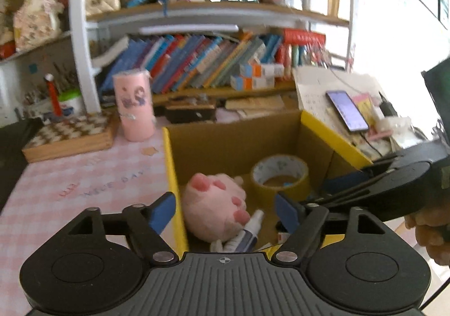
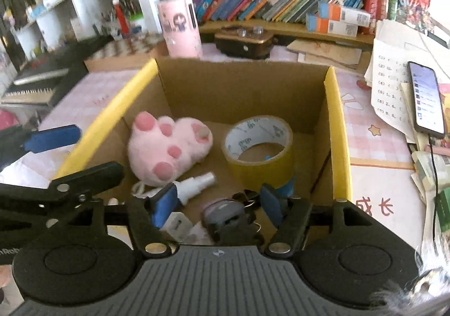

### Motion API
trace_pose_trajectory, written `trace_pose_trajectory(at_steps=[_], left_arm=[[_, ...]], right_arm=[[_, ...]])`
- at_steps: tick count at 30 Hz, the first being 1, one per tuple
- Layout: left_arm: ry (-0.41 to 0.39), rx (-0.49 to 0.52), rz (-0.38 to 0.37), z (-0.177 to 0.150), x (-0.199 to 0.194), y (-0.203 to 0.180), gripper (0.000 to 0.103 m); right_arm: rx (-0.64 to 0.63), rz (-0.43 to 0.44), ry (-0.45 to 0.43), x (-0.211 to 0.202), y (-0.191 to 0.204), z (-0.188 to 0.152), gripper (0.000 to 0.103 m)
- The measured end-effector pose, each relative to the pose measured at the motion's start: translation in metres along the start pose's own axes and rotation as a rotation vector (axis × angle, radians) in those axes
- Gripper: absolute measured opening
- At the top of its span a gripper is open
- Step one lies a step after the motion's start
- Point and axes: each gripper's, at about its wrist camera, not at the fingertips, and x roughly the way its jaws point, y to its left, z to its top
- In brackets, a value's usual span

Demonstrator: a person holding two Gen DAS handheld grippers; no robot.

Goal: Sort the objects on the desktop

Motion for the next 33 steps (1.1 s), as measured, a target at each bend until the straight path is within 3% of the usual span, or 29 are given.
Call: trace_pose_trajectory(at_steps=[2,6,12,20,27,33], left_arm=[[-0.021,-0.014,0.015,-0.001,-0.013,0.003,0.081],[-0.064,-0.060,0.068,-0.010,-0.045,0.016,0.093],[-0.067,-0.105,0.162,-0.037,-0.084,0.040,0.094],[-0.056,-0.105,0.241,-0.072,-0.123,0.062,0.101],[-0.031,-0.082,0.266,-0.102,-0.151,0.071,0.103],[-0.001,-0.081,0.270,-0.125,-0.175,0.079,0.103]], right_arm=[[-0.003,-0.015,-0.034,-0.010,0.004,-0.003,0.064],[0.020,-0.055,-0.124,-0.033,0.015,-0.012,0.066],[0.020,-0.121,-0.216,-0.060,0.040,-0.036,0.068],[0.072,-0.176,-0.237,-0.078,0.087,-0.079,0.074],[0.102,-0.214,-0.234,-0.092,0.140,-0.125,0.083],[0.080,-0.231,-0.230,-0.104,0.179,-0.155,0.085]])
